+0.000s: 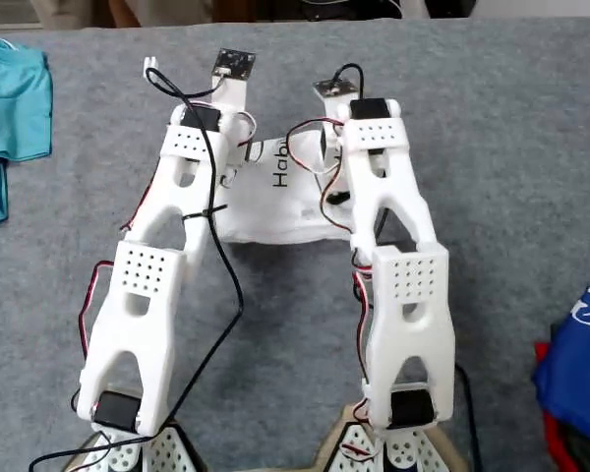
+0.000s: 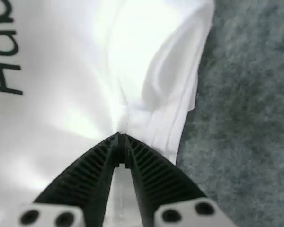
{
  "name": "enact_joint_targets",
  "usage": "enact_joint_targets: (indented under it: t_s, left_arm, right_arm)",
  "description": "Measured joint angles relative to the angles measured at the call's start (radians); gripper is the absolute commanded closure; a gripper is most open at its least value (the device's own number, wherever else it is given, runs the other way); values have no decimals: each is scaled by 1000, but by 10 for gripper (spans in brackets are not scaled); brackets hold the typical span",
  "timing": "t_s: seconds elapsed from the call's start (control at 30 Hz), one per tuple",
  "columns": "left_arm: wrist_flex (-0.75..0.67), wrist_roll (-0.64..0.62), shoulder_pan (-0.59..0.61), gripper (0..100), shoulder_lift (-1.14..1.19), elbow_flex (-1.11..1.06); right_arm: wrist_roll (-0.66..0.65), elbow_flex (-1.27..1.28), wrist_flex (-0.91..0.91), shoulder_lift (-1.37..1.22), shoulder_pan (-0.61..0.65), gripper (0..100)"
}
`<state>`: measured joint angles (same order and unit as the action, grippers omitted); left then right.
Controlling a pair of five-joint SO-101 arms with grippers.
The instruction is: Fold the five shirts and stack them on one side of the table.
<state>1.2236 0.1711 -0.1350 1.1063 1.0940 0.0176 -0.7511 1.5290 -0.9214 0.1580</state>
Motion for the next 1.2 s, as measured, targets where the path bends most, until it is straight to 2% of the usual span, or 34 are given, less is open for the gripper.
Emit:
enact_joint_targets:
  t_s: [0.4,0.53,0.73,0.97,1.1,1.2]
  left_arm:
    - [-11,3,41,980,0,0]
    - [2,3,43,979,0,12]
    - [196,5,49,978,0,196]
    - [494,5,-12,981,0,437]
    - [522,5,-21,981,-2,420]
    - [526,5,-21,981,-6,356]
  right_arm:
    - [-34,-97,2,-52,-28,983]
    - [-51,-187,69,-57,-31,981]
    - [-71,-473,221,-61,-35,981]
    - [-132,-611,236,-74,-26,980]
    - [-160,-611,172,-126,-9,981]
    - [-160,-615,190,-138,-11,983]
